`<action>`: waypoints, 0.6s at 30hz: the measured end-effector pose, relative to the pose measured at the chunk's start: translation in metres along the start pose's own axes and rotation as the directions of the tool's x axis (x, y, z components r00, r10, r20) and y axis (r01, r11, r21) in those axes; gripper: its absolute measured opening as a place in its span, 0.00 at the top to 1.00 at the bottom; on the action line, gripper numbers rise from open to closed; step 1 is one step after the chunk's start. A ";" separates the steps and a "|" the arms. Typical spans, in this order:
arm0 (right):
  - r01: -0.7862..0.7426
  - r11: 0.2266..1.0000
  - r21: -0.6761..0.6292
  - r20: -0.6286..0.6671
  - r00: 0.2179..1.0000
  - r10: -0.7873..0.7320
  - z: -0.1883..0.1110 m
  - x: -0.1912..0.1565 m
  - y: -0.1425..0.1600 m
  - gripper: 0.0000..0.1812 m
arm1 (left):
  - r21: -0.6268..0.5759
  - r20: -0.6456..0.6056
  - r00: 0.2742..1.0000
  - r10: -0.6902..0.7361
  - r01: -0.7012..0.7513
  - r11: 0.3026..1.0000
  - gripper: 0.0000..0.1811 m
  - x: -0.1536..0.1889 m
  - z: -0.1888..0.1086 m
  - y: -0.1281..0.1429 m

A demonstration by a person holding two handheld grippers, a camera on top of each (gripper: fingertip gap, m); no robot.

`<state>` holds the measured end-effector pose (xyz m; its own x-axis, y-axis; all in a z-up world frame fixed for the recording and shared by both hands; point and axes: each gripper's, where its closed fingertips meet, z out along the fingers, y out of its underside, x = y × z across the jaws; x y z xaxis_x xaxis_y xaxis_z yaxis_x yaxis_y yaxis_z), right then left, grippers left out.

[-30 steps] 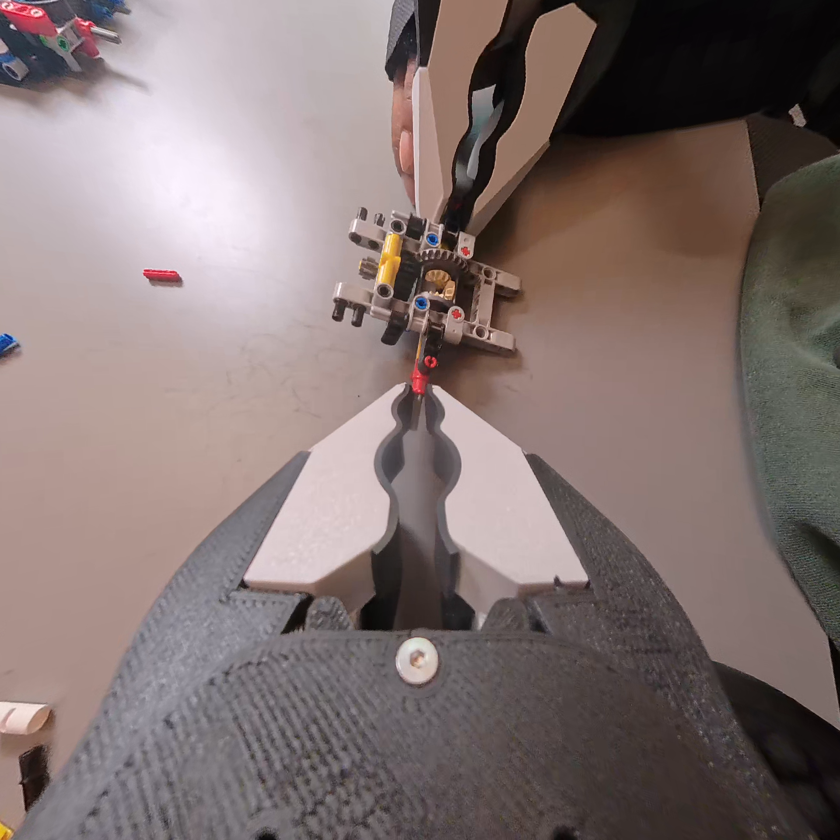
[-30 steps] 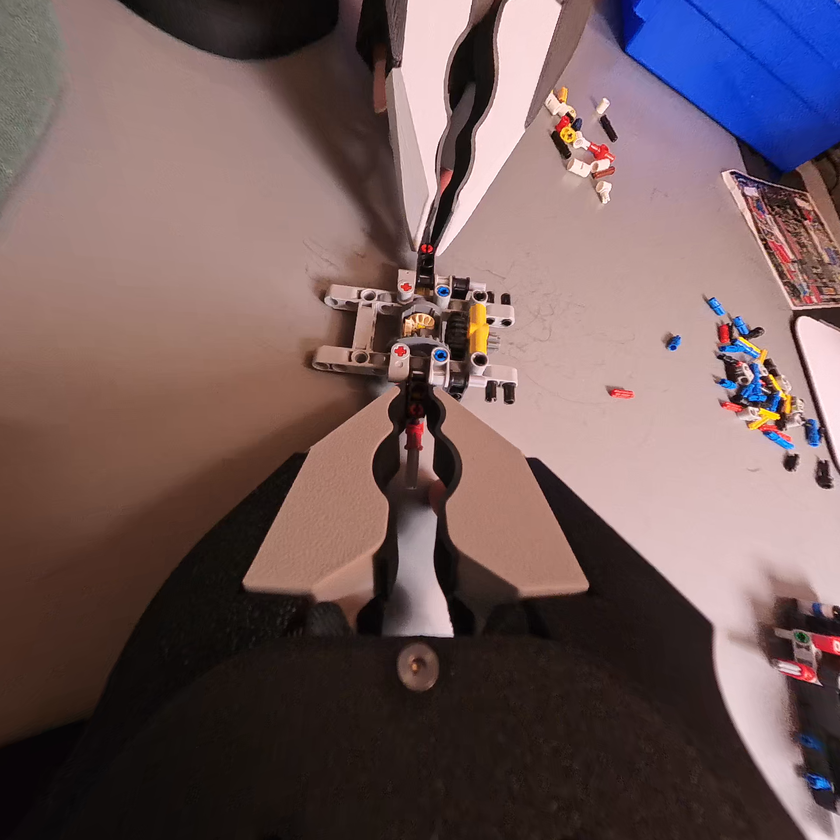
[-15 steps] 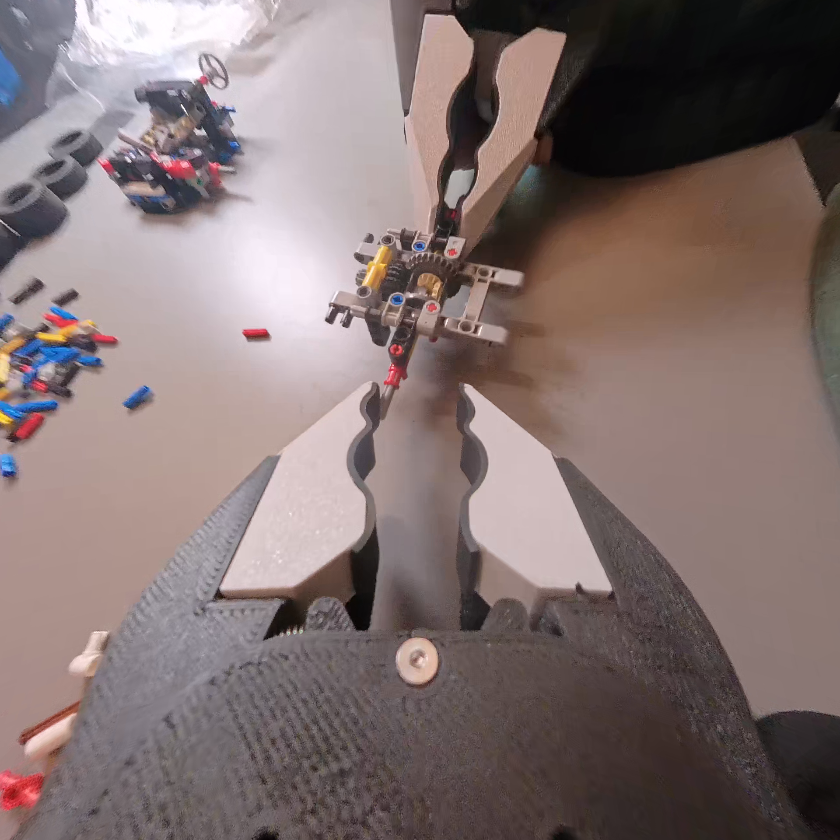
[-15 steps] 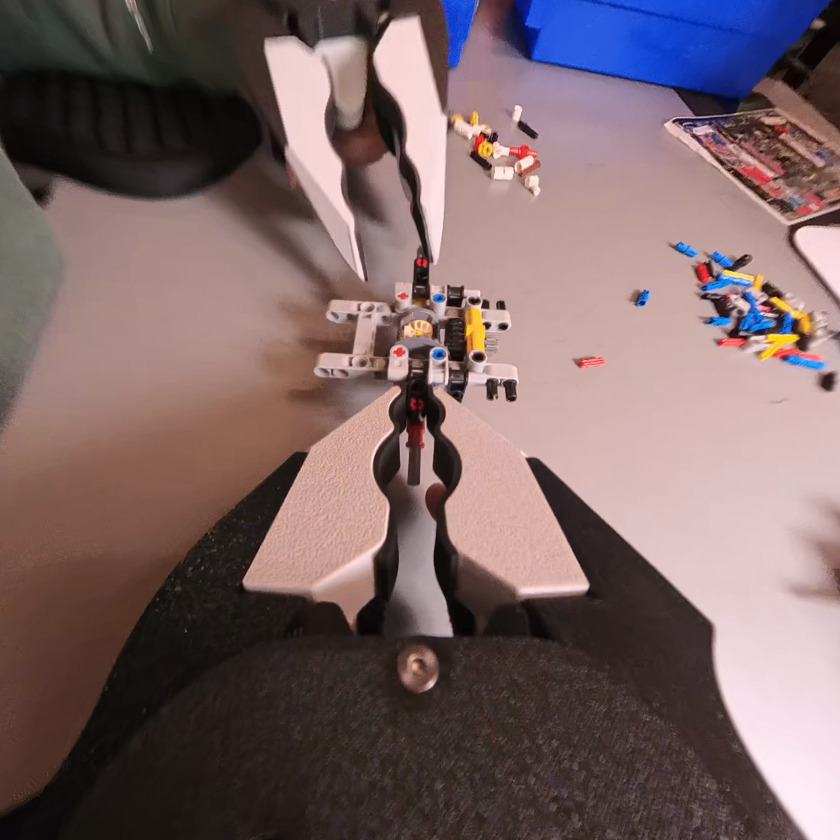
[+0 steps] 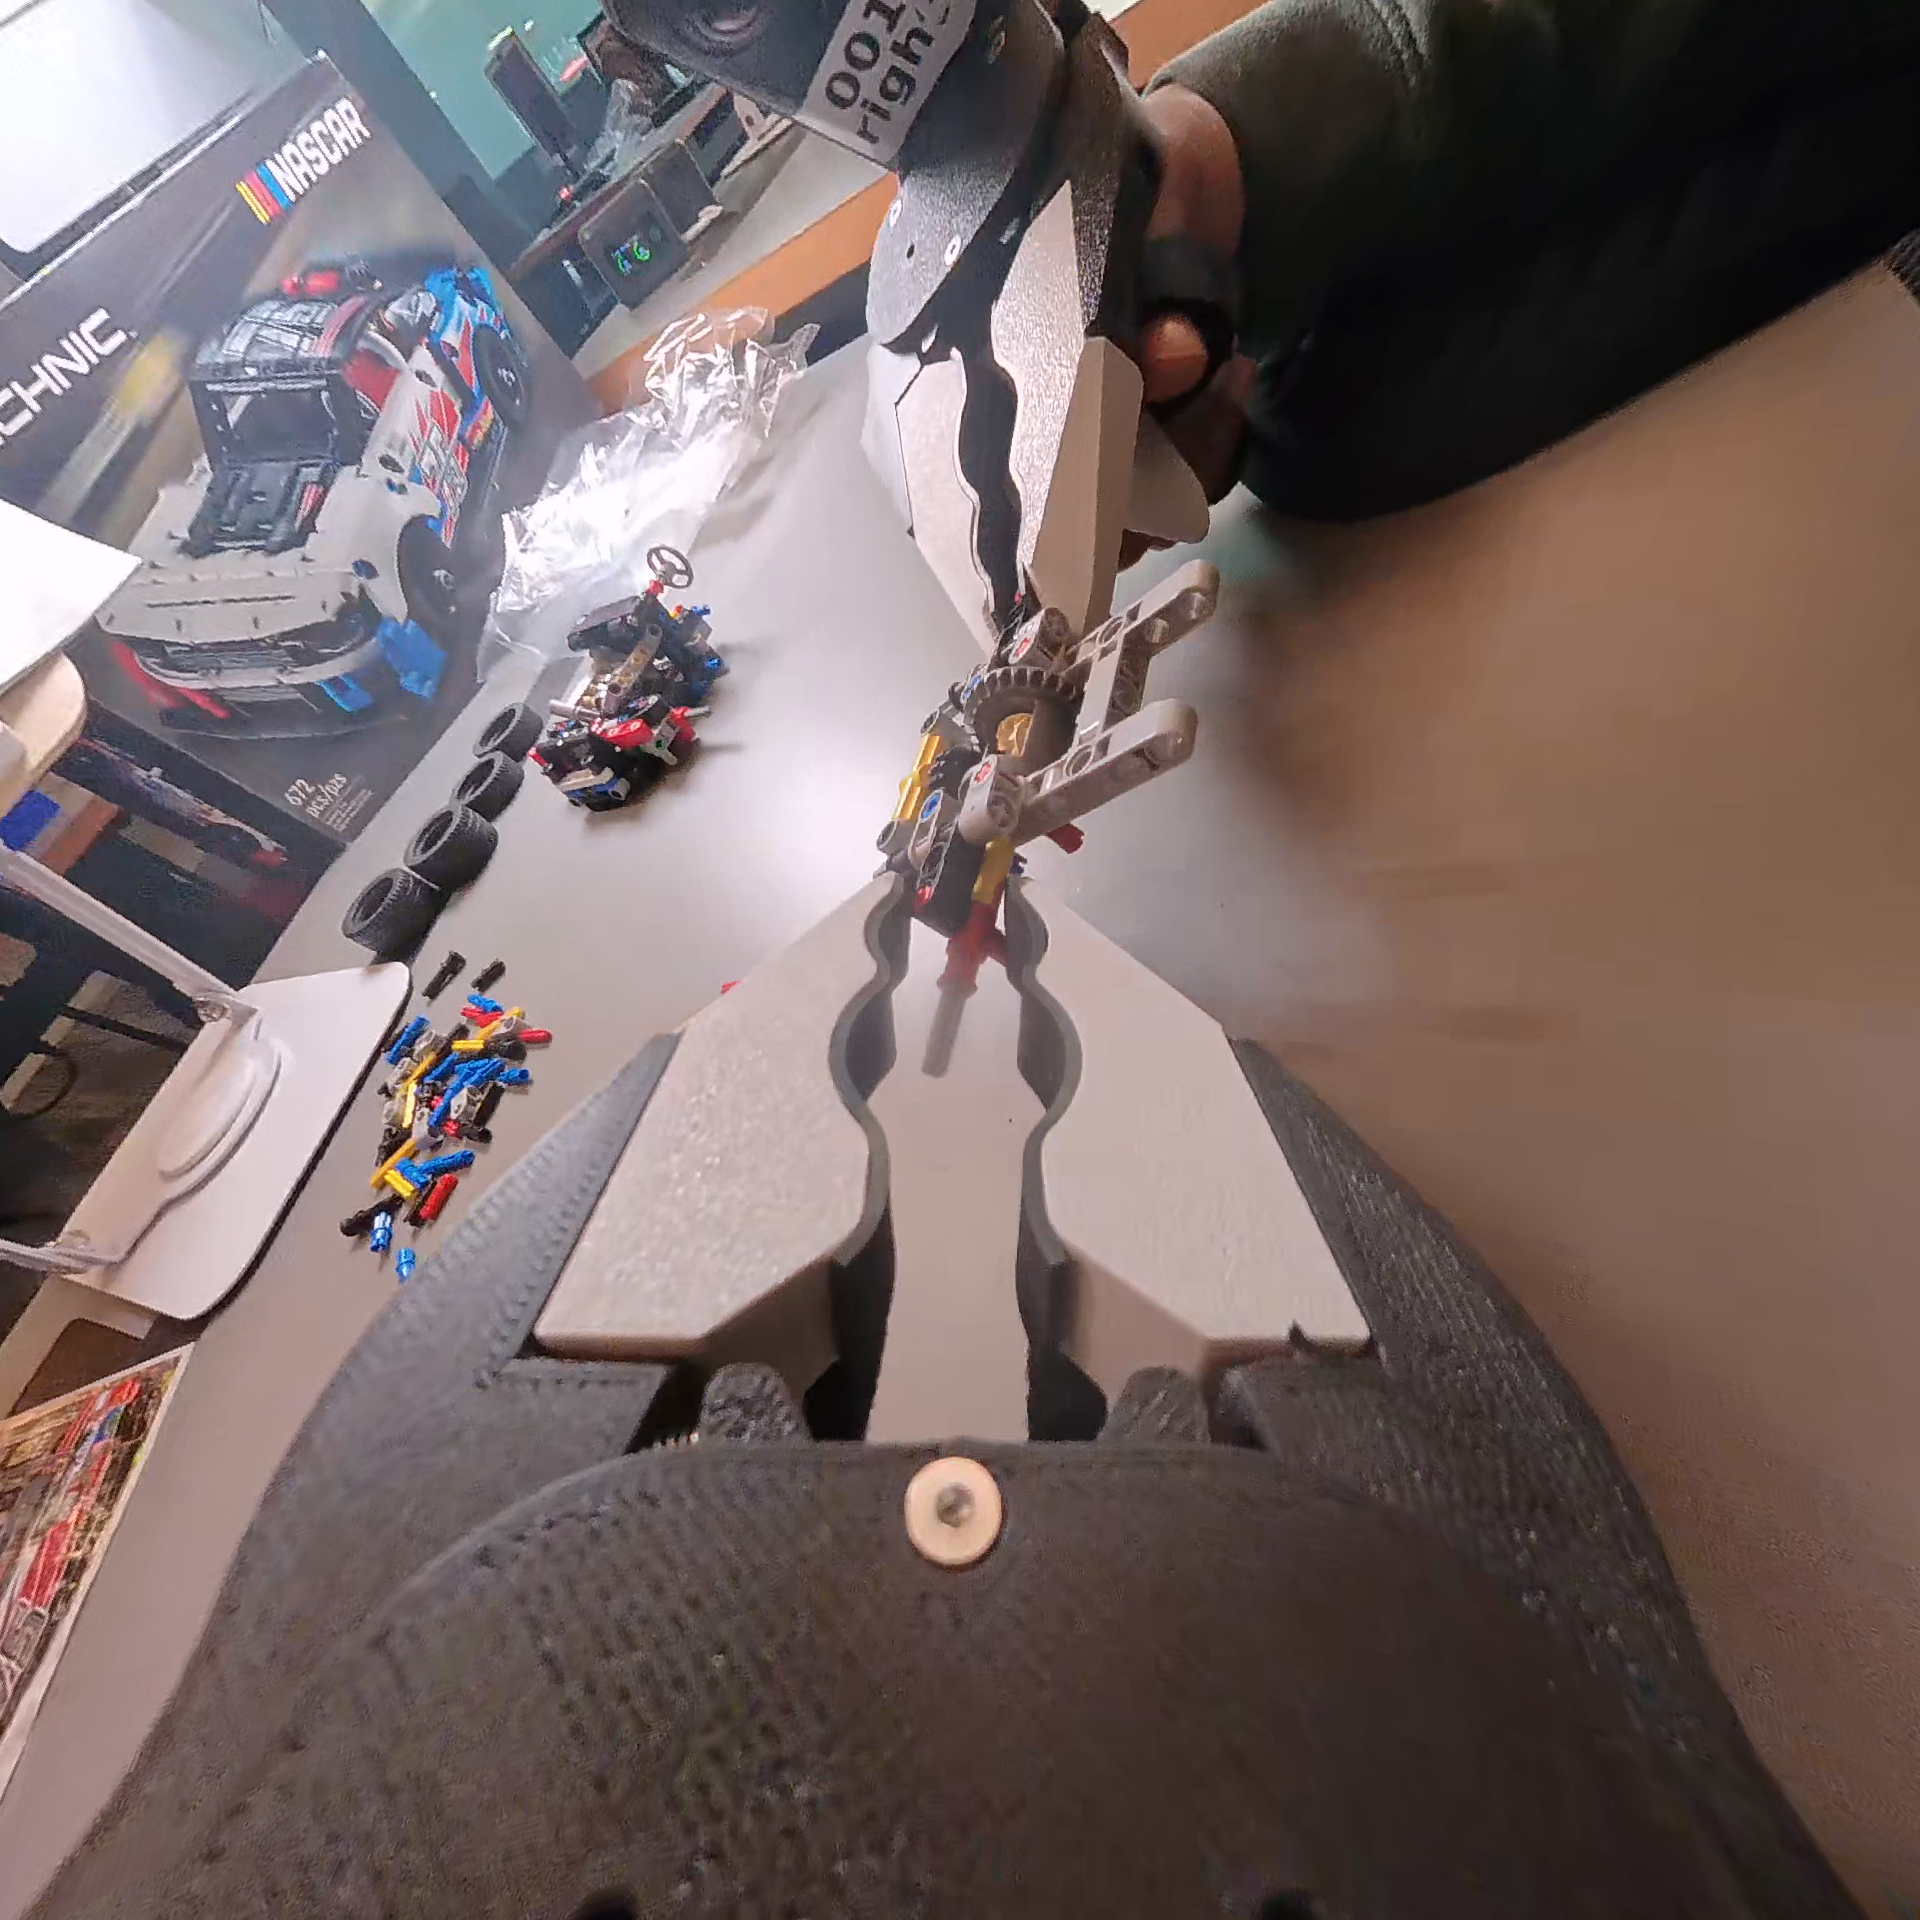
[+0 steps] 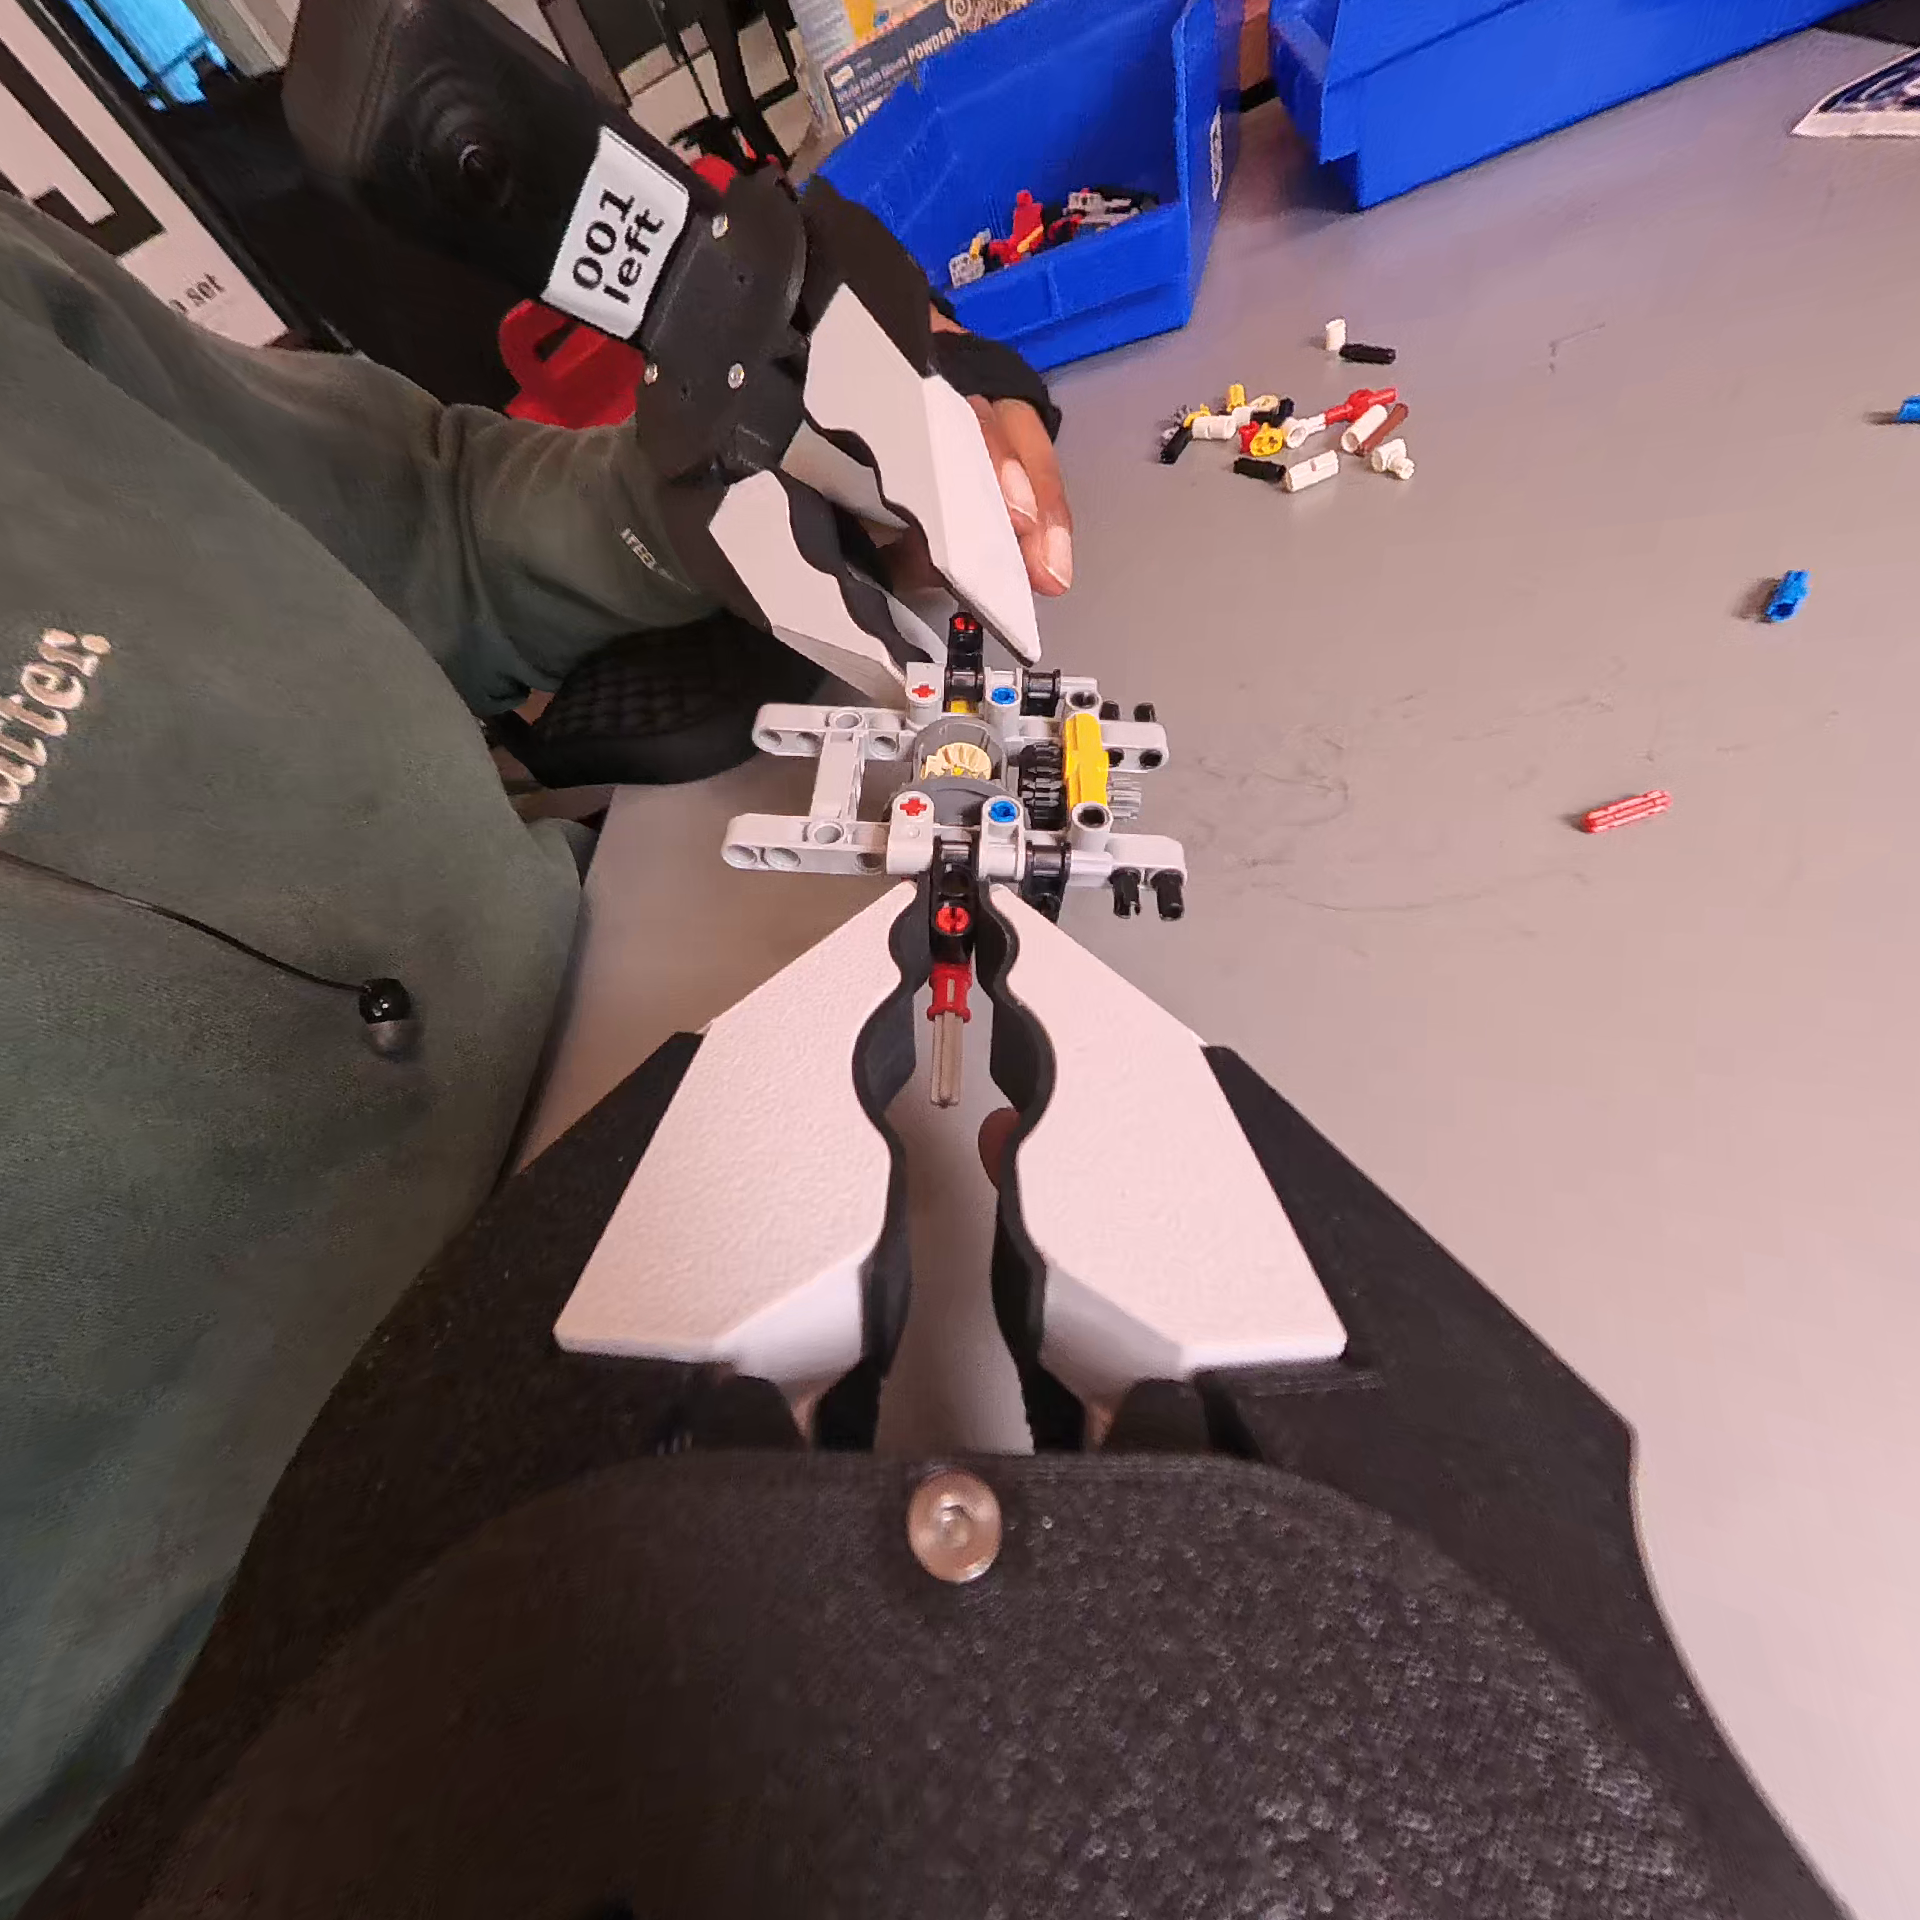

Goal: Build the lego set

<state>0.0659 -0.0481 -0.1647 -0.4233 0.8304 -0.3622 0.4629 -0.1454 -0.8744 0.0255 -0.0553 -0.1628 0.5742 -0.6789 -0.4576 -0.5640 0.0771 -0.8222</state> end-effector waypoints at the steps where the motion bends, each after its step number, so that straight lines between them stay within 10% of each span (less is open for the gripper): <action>1: 0.003 1.000 0.014 0.001 1.000 -0.003 -0.001 0.000 -0.002 0.97 | 0.000 0.000 1.000 -0.016 0.016 1.000 0.92 -0.001 0.000 -0.001; 18: 0.333 0.943 0.003 -0.193 0.925 -0.326 -0.008 0.013 -0.010 0.92 | 0.060 -0.141 0.947 -0.287 0.298 0.953 0.97 -0.001 -0.003 0.002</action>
<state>0.0625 -0.0314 -0.1581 -0.3923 0.9198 0.0123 0.2930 0.1376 -0.9462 0.0216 -0.0571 -0.1632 0.6222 -0.7685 -0.1494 -0.3309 -0.0851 -0.9398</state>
